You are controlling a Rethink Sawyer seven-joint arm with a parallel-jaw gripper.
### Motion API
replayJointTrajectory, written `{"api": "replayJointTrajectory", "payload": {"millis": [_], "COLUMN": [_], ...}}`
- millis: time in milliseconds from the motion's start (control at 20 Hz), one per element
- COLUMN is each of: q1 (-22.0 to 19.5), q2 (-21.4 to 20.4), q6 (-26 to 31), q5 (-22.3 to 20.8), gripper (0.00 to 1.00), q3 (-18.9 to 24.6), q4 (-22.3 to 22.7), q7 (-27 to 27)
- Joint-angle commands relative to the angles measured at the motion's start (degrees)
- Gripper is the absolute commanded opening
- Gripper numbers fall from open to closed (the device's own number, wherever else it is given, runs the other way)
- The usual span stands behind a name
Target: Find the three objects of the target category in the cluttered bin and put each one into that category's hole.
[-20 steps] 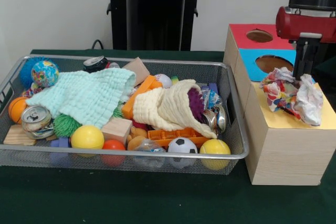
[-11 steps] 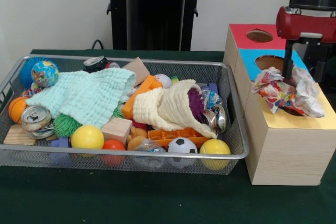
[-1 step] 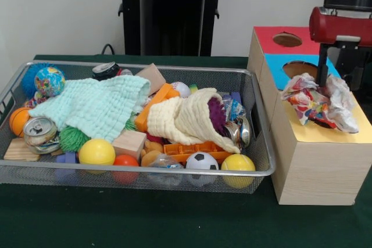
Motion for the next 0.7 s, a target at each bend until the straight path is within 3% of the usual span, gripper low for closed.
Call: {"api": "replayJointTrajectory", "payload": {"millis": [50, 400, 700], "q1": [1.58, 3.63, 4.41], "q2": [-1.75, -6.24, -7.13], "q6": [11.65, 21.47, 25.12], "q5": [1.64, 0.2, -0.34], "gripper": [1.0, 1.0, 1.0], "q3": [-0.95, -4.94, -6.94], "q4": [-1.36, -2.9, -4.31], "q7": [15.7, 16.88, 17.18]}}
